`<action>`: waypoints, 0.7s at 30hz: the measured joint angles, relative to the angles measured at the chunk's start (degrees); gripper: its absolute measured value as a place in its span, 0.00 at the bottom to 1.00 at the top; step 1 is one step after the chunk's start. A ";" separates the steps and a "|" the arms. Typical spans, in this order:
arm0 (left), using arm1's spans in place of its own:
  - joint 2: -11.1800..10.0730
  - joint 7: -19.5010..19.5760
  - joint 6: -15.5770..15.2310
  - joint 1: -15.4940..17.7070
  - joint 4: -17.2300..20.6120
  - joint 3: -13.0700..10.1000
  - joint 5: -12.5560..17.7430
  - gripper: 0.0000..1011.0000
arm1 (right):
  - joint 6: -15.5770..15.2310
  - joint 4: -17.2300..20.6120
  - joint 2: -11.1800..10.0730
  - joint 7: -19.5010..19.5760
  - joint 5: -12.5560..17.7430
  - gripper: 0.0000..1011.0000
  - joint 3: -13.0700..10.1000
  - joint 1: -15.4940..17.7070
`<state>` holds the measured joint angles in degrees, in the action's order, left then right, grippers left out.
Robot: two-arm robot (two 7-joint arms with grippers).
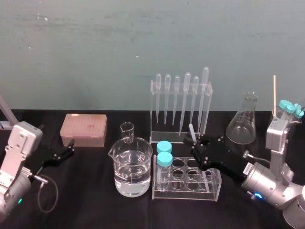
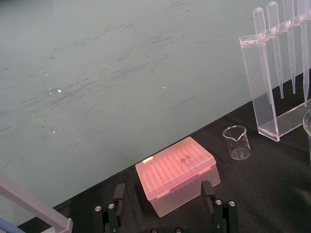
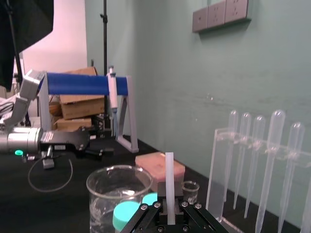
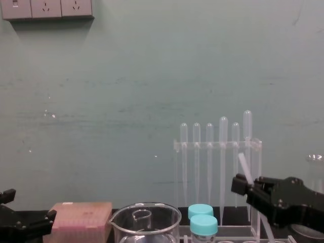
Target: Pick up the stirring rod with one hand, then place it down.
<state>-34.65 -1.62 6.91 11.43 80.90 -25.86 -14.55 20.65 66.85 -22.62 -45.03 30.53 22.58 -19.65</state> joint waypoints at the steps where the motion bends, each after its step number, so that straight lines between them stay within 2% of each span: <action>1: 0.00 0.00 0.00 0.00 0.00 0.00 0.00 0.99 | -0.10 -0.26 0.00 -0.05 -0.07 0.07 0.15 -0.11; 9: 0.00 0.00 0.00 0.00 0.00 0.00 0.00 0.99 | -1.05 -1.05 -0.18 0.38 -1.22 0.07 1.07 -0.56; 21: 0.00 0.00 0.00 0.00 0.00 0.00 0.00 0.99 | -0.94 -1.00 -0.14 0.34 -1.06 0.07 0.93 -0.50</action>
<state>-34.64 -1.62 6.91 11.43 80.90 -25.86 -14.55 19.71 65.85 -22.76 -44.69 29.47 23.51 -20.14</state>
